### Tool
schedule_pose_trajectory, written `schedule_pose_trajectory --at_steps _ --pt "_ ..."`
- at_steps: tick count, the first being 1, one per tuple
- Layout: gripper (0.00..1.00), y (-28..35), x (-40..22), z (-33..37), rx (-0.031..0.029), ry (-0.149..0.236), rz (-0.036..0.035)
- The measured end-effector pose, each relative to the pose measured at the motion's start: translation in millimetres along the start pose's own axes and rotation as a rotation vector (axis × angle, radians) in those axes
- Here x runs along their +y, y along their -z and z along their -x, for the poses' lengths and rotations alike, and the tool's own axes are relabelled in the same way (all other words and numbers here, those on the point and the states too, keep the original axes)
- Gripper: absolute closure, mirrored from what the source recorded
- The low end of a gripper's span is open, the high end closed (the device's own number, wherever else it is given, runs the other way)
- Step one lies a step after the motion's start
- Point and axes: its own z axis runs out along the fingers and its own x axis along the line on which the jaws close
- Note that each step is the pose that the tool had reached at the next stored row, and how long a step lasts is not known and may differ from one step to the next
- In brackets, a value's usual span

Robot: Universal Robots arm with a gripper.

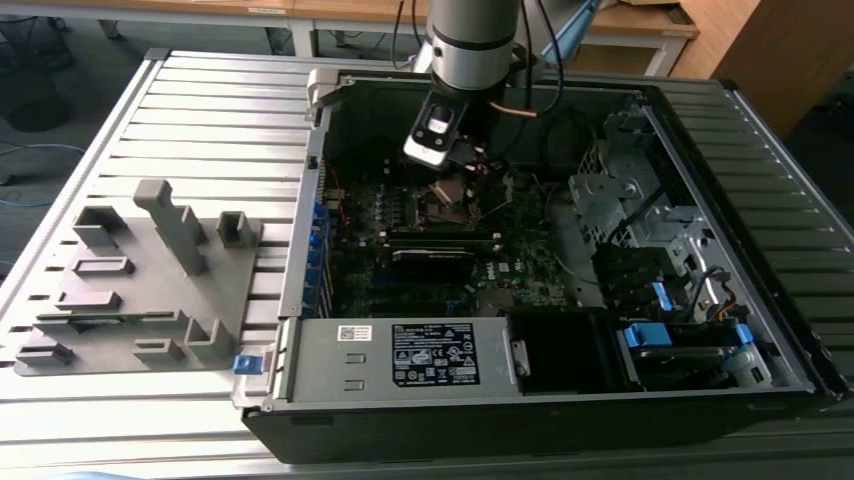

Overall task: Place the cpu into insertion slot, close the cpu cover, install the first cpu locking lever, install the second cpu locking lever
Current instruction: 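Place the cpu into insertion slot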

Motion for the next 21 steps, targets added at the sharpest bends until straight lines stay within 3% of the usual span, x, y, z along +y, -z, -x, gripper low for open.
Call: schedule_pose_trajectory --at_steps 5,21 --pt "0.46 0.0 0.0 0.0 -0.0022 -0.023 -0.0001" --pt "0.46 0.0 0.0 0.0 -0.0038 -0.042 0.0000"
